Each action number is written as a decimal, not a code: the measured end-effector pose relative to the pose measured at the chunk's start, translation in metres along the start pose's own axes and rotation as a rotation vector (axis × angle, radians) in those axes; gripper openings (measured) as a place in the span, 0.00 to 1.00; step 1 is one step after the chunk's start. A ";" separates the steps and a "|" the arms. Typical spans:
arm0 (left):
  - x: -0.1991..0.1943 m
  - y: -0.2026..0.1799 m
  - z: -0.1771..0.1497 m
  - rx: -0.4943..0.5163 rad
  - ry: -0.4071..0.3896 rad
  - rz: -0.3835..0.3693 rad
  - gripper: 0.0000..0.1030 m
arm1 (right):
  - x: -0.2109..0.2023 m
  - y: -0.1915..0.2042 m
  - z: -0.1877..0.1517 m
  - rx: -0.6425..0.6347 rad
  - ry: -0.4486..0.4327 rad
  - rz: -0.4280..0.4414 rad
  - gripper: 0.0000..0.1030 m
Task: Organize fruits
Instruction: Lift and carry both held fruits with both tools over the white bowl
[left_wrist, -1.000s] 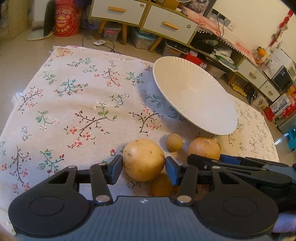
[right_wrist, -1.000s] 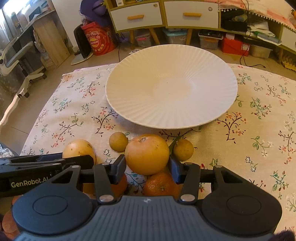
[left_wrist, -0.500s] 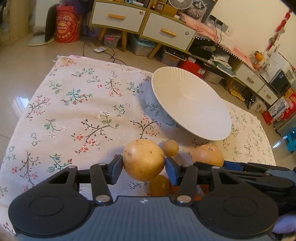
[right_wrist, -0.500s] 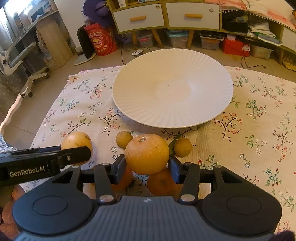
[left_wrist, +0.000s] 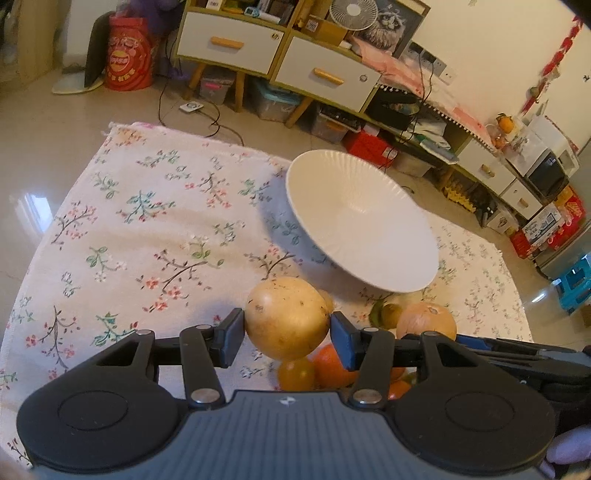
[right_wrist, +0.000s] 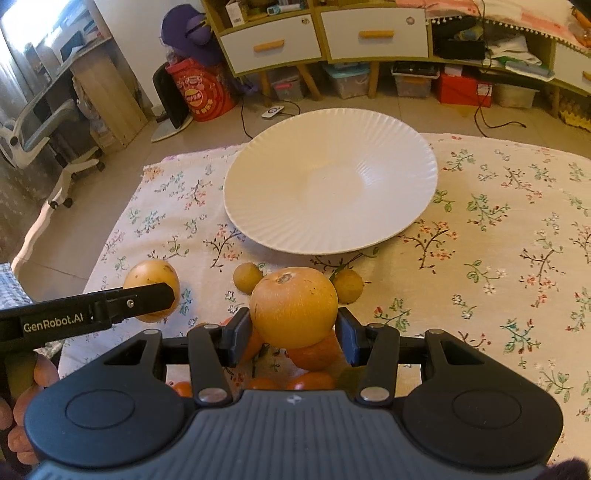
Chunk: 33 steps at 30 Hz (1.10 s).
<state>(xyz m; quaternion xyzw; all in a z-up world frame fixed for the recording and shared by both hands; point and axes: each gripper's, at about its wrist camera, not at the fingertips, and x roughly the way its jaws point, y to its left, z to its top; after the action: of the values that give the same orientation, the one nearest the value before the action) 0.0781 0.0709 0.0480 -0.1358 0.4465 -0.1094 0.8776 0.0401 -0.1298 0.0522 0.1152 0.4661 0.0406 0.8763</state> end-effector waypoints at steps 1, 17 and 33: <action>-0.001 -0.002 0.000 0.003 -0.003 -0.002 0.27 | -0.001 -0.001 0.000 0.003 -0.004 0.001 0.44; 0.042 -0.047 0.028 0.231 -0.054 -0.035 0.27 | 0.000 -0.036 0.046 0.061 -0.143 0.006 0.44; 0.112 -0.071 0.049 0.436 -0.075 -0.041 0.27 | 0.057 -0.060 0.082 0.092 -0.132 0.013 0.44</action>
<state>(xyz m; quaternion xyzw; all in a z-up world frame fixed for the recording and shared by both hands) 0.1773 -0.0240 0.0155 0.0440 0.3765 -0.2161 0.8998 0.1377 -0.1910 0.0355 0.1610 0.4077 0.0170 0.8986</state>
